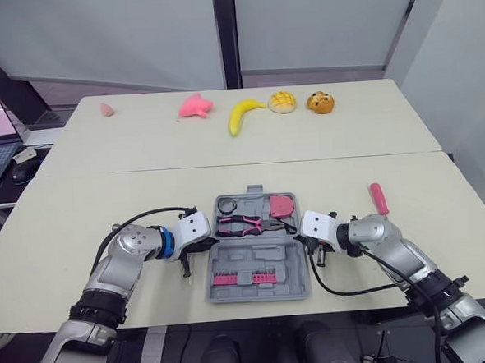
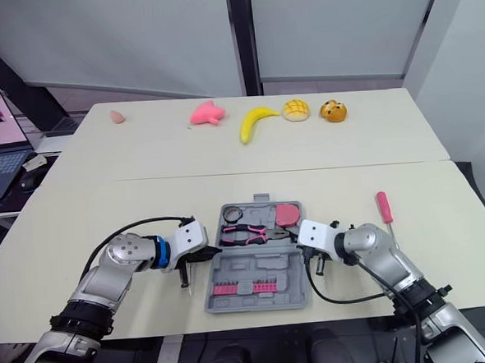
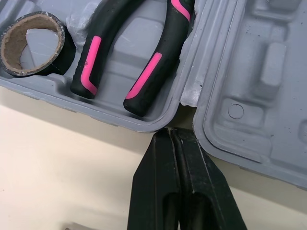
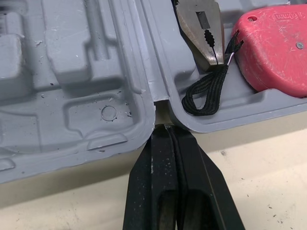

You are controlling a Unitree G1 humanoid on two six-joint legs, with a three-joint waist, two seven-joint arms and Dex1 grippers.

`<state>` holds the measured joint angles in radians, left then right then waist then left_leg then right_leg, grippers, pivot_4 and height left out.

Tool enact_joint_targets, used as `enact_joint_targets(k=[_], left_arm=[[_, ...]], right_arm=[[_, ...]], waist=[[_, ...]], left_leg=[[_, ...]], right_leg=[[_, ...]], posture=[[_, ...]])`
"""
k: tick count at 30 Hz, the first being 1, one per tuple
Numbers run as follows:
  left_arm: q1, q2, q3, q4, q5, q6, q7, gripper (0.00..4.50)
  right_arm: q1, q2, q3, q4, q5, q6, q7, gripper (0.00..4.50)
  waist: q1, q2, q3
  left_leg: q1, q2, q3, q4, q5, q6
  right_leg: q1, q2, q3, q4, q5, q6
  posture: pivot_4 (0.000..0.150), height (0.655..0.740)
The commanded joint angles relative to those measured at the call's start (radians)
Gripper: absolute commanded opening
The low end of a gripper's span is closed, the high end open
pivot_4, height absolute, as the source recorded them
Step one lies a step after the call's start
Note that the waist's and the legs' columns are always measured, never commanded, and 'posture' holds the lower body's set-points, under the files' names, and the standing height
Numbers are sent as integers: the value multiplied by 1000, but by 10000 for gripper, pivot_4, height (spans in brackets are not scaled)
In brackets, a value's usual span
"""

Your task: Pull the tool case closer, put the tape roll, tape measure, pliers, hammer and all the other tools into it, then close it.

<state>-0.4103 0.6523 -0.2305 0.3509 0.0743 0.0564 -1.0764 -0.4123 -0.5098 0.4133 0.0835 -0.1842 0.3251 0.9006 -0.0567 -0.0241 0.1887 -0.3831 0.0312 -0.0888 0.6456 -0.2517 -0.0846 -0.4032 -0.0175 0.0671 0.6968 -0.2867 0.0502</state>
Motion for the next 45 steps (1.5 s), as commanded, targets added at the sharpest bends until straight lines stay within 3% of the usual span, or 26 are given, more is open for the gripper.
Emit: enact_joint_targets(k=[1,18,28,29,31,36,43,45], left_arm=[[-11,-17,-14,-3,5,-10,9,415],[14,2,-7,-23,2,1,-10,415],[9,64,66,-40,-73,-9,-40,415],[11,77,77,-45,-83,-7,-45,2153],[21,110,106,-54,-109,-9,-64,6261],[96,214,251,-119,-244,25,-137,22572],[321,334,541,-155,-407,167,-152,44826],[404,342,636,-139,-436,203,-137,45000]], right_arm=[[-18,17,0,-4,-4,-14,-15,0],[-20,13,-9,-14,-11,22,-23,0],[83,-91,-126,-178,38,112,-31,0],[98,-106,-138,-206,45,124,-25,0],[133,-138,-168,-261,62,147,-17,4272],[224,-226,-281,-408,136,193,8,15383],[379,-340,-527,-519,269,197,53,30149],[443,-349,-628,-531,323,168,74,35471]], waist=[[0,0,0],[0,0,0],[1,0,0],[1,0,0],[0,0,0],[-3,0,0],[-1,0,0],[-1,0,0]], left_leg=[[0,0,0,0,0,0],[0,0,0,0,0,0],[-2,0,0,0,0,0],[-3,0,0,-1,0,0],[-3,0,-1,-1,0,0],[-2,0,0,-1,0,0],[-2,0,1,-1,0,0],[-2,0,1,-2,0,0]], right_leg=[[0,0,0,0,0,0],[0,0,0,0,0,0],[-1,0,0,-1,0,0],[-2,-1,0,-1,0,0],[-2,0,-1,-1,0,0],[-2,0,0,-1,0,0],[-2,-1,0,-2,-1,0],[-2,-1,0,-2,-1,1]], posture=[[1500,7255],[1500,7255],[1500,7255],[1500,7255],[1500,7255],[1500,7255],[1500,7255],[1500,7255]])
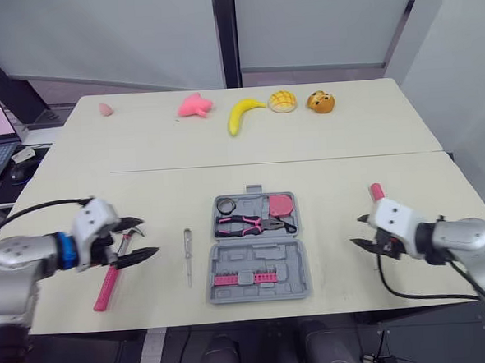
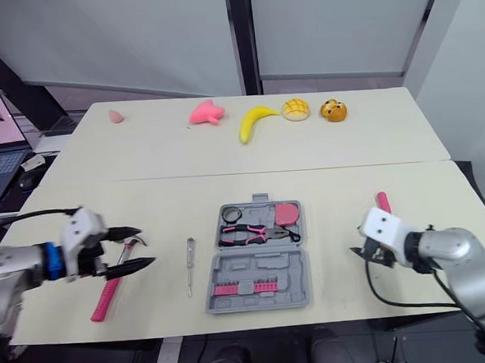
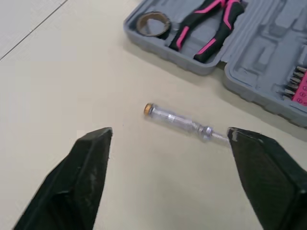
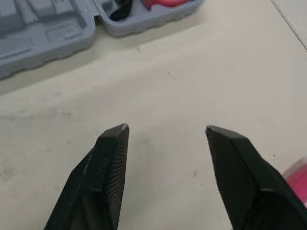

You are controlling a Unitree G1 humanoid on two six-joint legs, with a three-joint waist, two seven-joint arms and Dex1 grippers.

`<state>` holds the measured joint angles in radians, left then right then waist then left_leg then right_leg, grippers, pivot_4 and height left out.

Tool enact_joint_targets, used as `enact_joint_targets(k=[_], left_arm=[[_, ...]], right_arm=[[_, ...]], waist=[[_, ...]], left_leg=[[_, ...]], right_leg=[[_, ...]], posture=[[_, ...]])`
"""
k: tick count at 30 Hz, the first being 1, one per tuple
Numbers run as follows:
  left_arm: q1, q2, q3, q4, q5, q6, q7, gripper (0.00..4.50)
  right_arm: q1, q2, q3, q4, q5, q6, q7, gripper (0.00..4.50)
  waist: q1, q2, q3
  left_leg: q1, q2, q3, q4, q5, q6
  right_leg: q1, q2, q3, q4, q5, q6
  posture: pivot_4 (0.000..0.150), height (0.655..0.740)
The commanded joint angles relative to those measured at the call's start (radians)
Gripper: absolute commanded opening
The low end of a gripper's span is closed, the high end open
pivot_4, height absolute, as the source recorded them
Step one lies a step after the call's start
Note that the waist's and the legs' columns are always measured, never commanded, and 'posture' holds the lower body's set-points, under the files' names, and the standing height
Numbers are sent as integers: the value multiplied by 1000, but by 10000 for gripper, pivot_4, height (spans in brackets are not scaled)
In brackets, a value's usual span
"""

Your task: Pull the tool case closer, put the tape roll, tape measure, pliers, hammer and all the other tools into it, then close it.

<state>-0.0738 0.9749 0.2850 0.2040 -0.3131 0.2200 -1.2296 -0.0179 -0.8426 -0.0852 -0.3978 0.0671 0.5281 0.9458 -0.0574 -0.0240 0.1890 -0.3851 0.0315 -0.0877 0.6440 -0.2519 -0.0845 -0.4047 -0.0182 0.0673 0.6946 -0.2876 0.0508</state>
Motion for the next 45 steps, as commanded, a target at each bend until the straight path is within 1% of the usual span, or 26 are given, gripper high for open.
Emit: enact_joint_targets(k=[1,3,9,12,19,24,28,31,36,40,45], left_arm=[[107,16,164,17,-58,54,28,45000],[165,1,228,24,-73,81,63,45000],[313,-60,362,33,-98,117,153,45000],[337,-71,386,43,-95,112,183,45000],[356,-86,408,9,-110,126,221,45000],[406,-116,421,-54,-125,144,246,45000],[438,-145,435,-118,-141,172,280,45000],[466,-184,457,-201,-171,219,323,45000],[520,-292,455,-429,-250,322,418,45000],[546,-416,426,-626,-341,421,540,45000],[568,-558,356,-800,-362,450,698,45000]], right_arm=[[84,-19,-172,-46,83,-60,34,39047],[141,-20,-234,-36,97,-102,38,44760],[234,7,-365,29,138,-176,18,44760],[251,6,-392,60,152,-197,18,44760],[290,-18,-412,151,157,-267,47,44760],[281,-25,-385,201,145,-329,44,44760],[248,-22,-349,184,155,-350,40,44760],[207,-22,-308,108,191,-328,49,44760],[104,-61,-179,-121,319,-176,95,44760],[-52,-66,-27,-240,398,-48,94,44760],[-252,-7,136,-233,415,42,72,44760]], waist=[[0,0,0],[1,0,0],[1,-1,0],[1,-1,0],[3,-2,-1],[1,-2,-1],[0,-2,-1],[0,-2,-1],[1,-2,-1],[3,-3,-2],[6,-5,-3]], left_leg=[[0,0,0,0,0,0],[0,0,0,0,0,0],[1,0,3,0,0,0],[2,1,3,-1,0,0],[1,1,3,-1,0,0],[2,1,5,-2,0,0],[2,1,5,-2,0,0],[2,1,5,-1,0,0],[2,1,5,-1,0,0],[2,1,4,-1,0,0],[1,1,5,-1,0,0]], right_leg=[[0,0,0,0,-1,1],[0,0,0,0,-3,4],[1,0,2,-1,-3,4],[1,0,2,-1,-3,4],[1,0,3,-3,-3,4],[1,0,4,-4,-3,4],[1,0,4,-3,-3,4],[1,0,4,-3,-3,4],[1,0,4,-4,-3,5],[2,0,4,-4,-3,5],[2,0,4,-7,-2,5]], posture=[[1500,7255],[1500,7255],[1500,7255],[1500,7255],[1500,7255],[1500,7255],[1500,7255],[1500,7255],[1500,7255],[1500,7255],[1500,7255]])
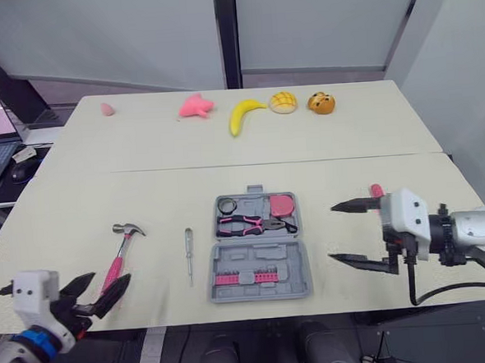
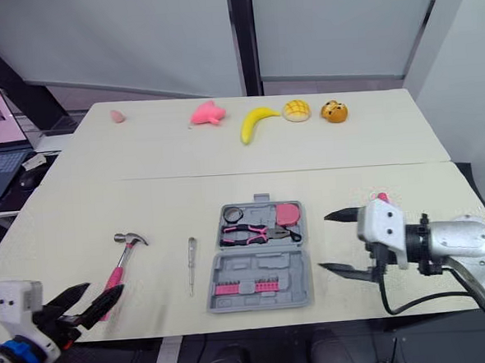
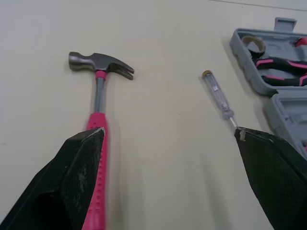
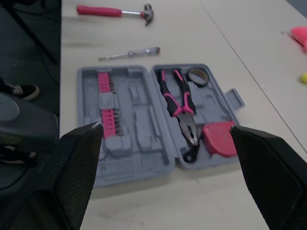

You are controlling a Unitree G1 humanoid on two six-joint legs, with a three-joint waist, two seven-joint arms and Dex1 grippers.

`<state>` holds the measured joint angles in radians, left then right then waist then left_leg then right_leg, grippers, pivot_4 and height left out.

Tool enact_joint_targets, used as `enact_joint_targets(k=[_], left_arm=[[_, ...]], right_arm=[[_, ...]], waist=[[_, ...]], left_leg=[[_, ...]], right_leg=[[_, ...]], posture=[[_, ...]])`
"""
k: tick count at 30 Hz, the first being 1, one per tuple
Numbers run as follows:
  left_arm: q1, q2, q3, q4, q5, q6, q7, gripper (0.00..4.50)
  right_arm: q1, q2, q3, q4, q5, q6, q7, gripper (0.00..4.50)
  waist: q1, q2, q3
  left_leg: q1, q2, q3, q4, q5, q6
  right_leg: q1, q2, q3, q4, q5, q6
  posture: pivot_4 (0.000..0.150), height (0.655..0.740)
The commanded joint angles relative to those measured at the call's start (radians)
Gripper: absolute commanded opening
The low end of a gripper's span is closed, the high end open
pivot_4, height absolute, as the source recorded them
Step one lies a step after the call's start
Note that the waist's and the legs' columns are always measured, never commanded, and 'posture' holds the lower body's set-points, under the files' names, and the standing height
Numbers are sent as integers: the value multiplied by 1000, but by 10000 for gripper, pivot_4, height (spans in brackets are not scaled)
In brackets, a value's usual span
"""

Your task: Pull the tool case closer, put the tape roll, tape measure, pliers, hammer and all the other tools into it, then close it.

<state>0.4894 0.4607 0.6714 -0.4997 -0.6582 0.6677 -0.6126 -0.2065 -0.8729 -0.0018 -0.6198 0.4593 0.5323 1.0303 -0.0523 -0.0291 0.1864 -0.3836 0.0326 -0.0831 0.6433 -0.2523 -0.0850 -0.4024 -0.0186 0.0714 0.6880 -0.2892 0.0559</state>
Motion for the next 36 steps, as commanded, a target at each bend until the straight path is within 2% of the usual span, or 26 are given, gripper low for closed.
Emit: enact_joint_targets(k=[1,7,13,26,36], left_arm=[[6,-77,-53,-121,-5,-5,117,45000],[23,-184,-191,-204,88,-66,243,45000],[8,-213,-300,-179,178,-123,307,45000],[-206,-223,-486,12,373,-136,435,45000],[-336,-240,-590,168,455,-125,462,45000]], right_arm=[[-97,39,83,3,15,42,-13,44760],[-190,81,163,51,-5,45,-2,44760],[-204,86,181,65,-10,38,0,44760],[-229,92,213,81,-30,29,3,44760],[-233,105,232,88,-52,20,10,44760]], waist=[[1,-1,0],[10,-1,-1],[8,-1,-1],[14,-1,-1],[19,-1,-1]], left_leg=[[0,0,0,0,0,0],[-1,0,0,0,0,0],[-1,-1,2,0,-1,0],[1,-1,0,1,-1,1],[1,-1,-1,1,-1,1]], right_leg=[[0,0,0,0,0,0],[0,0,0,-3,3,-3],[2,-1,1,-9,4,-2],[5,0,0,-8,5,-1],[7,0,-1,-8,5,-1]], posture=[[1500,7255],[1500,7255],[1500,7255],[1500,7255],[1500,7255]])
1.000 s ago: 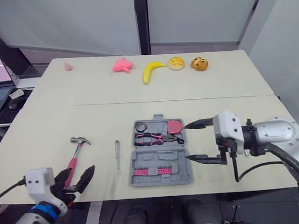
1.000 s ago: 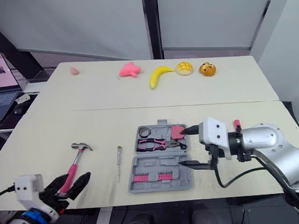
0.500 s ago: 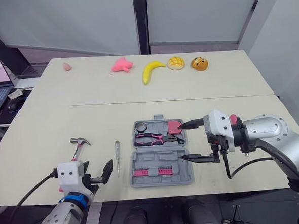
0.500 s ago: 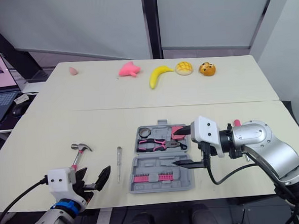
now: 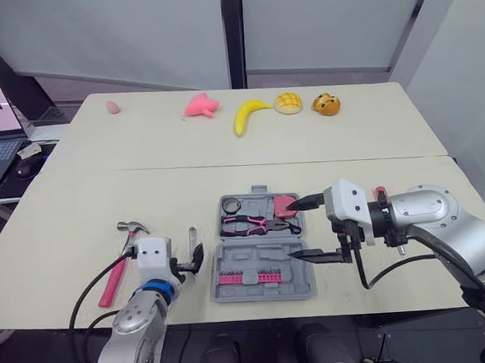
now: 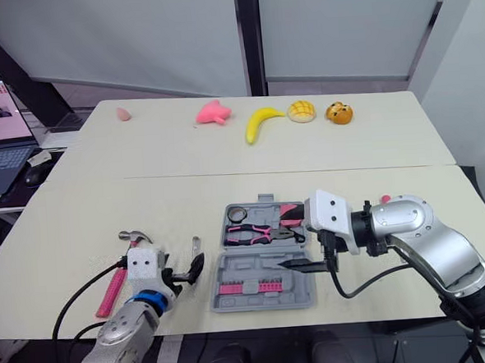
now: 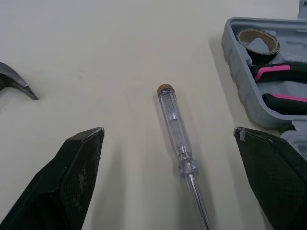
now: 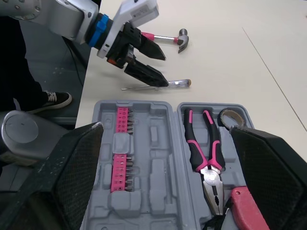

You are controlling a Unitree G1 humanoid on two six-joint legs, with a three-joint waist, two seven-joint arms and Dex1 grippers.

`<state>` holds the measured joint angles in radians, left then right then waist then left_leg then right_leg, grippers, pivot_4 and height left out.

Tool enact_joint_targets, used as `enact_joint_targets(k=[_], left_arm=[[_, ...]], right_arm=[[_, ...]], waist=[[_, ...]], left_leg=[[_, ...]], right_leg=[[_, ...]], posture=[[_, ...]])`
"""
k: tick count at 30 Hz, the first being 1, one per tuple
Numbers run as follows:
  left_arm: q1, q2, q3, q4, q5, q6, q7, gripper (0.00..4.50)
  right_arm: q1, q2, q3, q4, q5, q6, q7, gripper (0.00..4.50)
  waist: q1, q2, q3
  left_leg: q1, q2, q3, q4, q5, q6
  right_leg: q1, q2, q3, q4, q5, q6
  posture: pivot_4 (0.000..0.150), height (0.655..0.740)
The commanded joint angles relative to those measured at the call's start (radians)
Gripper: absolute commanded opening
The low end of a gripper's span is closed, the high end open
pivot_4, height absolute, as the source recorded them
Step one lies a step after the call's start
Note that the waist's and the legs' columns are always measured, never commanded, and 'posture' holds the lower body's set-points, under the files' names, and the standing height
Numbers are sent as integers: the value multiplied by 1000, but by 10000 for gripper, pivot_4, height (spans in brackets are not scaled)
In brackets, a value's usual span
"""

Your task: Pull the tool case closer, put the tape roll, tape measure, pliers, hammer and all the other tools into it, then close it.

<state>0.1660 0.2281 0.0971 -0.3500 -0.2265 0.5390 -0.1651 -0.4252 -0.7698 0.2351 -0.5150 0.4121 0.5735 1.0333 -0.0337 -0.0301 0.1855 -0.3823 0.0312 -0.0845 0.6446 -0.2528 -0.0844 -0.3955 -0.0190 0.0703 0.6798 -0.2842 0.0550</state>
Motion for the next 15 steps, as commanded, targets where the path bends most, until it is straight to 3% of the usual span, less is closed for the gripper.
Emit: enact_joint_targets(k=[1,4,15], left_arm=[[-19,-10,-18,30,27,8,19,45000],[-36,-19,-22,58,33,25,29,45000],[-71,-24,-4,95,31,46,33,11752]], right_arm=[[-13,3,-5,-17,-5,-22,8,44760],[-13,4,-4,-14,-10,-25,10,44760],[-6,4,-3,-18,-21,-31,11,45000]], waist=[[0,0,0],[1,0,0],[3,0,0]], left_leg=[[0,0,0,0,0,0],[0,0,0,0,0,0],[0,0,-1,0,0,0]], right_leg=[[0,0,0,0,0,0],[0,0,0,0,0,0],[1,0,0,0,0,0]], posture=[[1500,7255],[1500,7255],[1500,7255]])
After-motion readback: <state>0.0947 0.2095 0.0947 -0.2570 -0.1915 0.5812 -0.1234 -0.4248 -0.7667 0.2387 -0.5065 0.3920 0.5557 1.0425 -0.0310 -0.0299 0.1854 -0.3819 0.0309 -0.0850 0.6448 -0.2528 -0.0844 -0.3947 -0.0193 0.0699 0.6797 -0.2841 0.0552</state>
